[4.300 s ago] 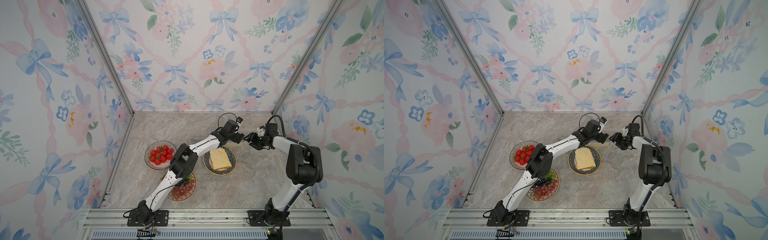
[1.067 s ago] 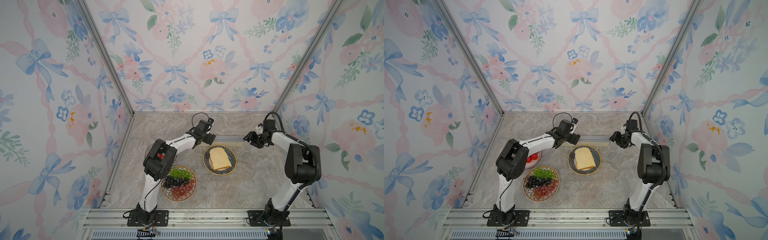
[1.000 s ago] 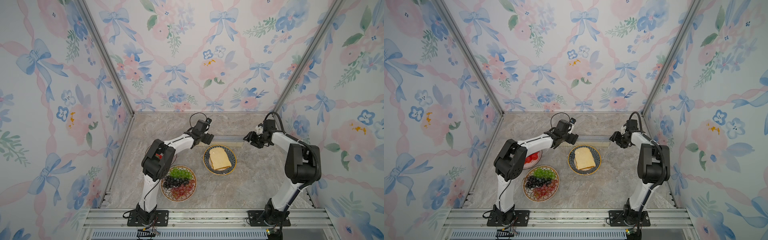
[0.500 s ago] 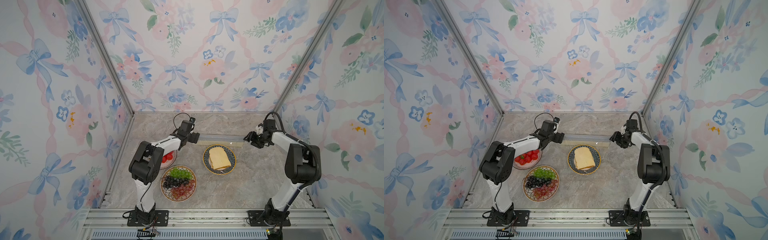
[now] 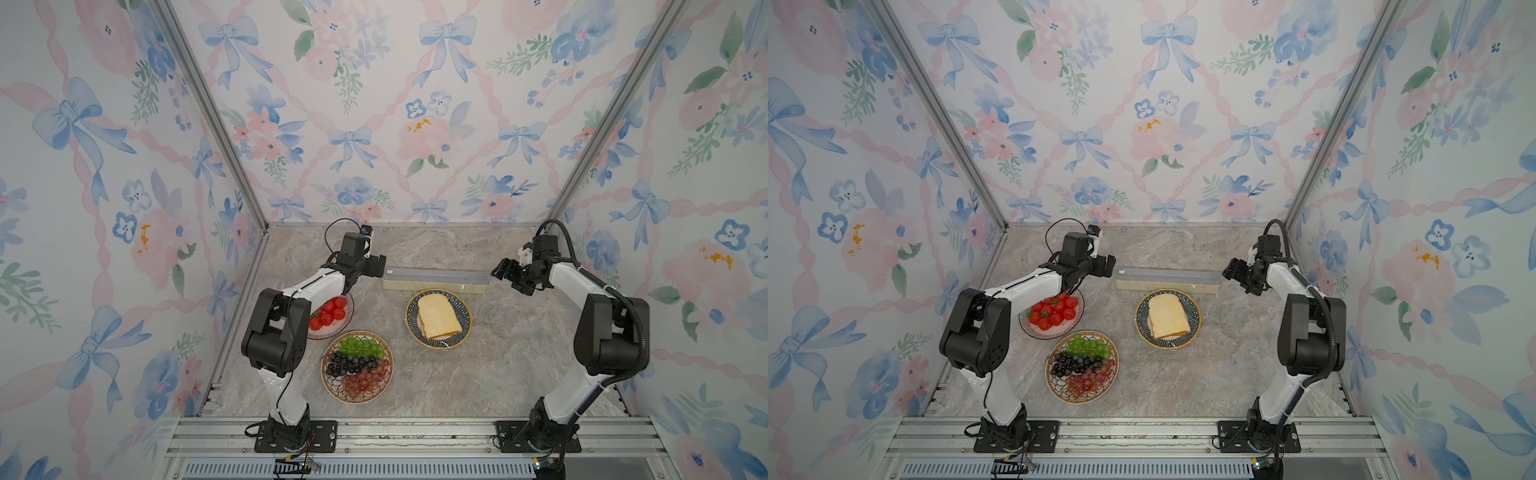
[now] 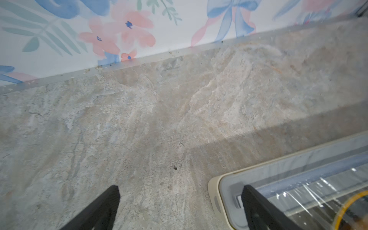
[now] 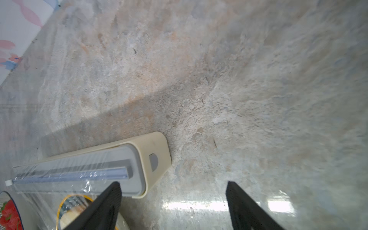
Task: Wrap the plate with plastic wrap
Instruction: Tear off the plastic wrap from the plastic wrap cutting box, then move the plastic wrap cutting box to the center of the board.
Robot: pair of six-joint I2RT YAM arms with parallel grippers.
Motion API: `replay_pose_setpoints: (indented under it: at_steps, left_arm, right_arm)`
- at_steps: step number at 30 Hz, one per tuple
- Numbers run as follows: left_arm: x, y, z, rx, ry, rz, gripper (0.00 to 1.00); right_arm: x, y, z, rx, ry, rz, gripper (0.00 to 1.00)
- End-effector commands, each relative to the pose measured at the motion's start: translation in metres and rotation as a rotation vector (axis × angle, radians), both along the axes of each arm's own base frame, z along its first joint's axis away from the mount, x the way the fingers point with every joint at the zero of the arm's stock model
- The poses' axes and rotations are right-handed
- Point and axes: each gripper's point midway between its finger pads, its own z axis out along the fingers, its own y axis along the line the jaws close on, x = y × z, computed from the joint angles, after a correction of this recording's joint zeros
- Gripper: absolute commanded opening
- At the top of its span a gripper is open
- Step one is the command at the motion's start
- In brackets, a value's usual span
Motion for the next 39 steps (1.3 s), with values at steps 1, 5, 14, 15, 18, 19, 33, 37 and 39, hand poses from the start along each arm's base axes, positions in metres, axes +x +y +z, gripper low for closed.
replay_pose_setpoints:
  at_steps: [1, 5, 14, 15, 18, 19, 33, 37, 39]
  left_arm:
    - [-0.019, -0.014, 0.028, -0.196, 0.027, -0.023, 0.98]
    - [-0.05, -0.038, 0.005, -0.362, 0.175, -0.077, 0.98]
    - [-0.078, -0.076, -0.044, -0.487, 0.331, -0.177, 0.98]
    - [-0.075, -0.08, -0.047, -0.496, 0.342, -0.189, 0.98]
    - [-0.064, -0.087, -0.051, -0.503, 0.34, -0.206, 0.98]
    - [-0.059, -0.09, -0.052, -0.507, 0.338, -0.21, 0.98]
    - [0.023, -0.074, -0.045, -0.492, 0.219, -0.151, 0.98]
    - [0.018, -0.073, -0.038, -0.496, 0.214, -0.17, 0.98]
    - [0.008, -0.068, -0.038, -0.484, 0.215, -0.163, 0.98]
  right_arm:
    - [-0.017, 0.002, 0.037, 0.061, -0.093, 0.012, 0.91]
    - [-0.04, 0.037, 0.029, 0.182, -0.107, 0.065, 0.95]
    - [-0.043, 0.088, 0.003, 0.321, -0.096, 0.097, 0.97]
    - [-0.04, 0.09, 0.0, 0.329, -0.091, 0.097, 0.97]
    - [-0.028, 0.091, -0.006, 0.346, -0.085, 0.094, 0.97]
    - [-0.022, 0.092, -0.008, 0.351, -0.083, 0.093, 0.97]
    - [0.052, 0.065, -0.003, 0.307, -0.176, 0.055, 0.94]
    - [0.042, 0.063, 0.001, 0.266, -0.167, 0.077, 0.95]
    - [0.032, 0.062, -0.001, 0.253, -0.151, 0.083, 0.95]
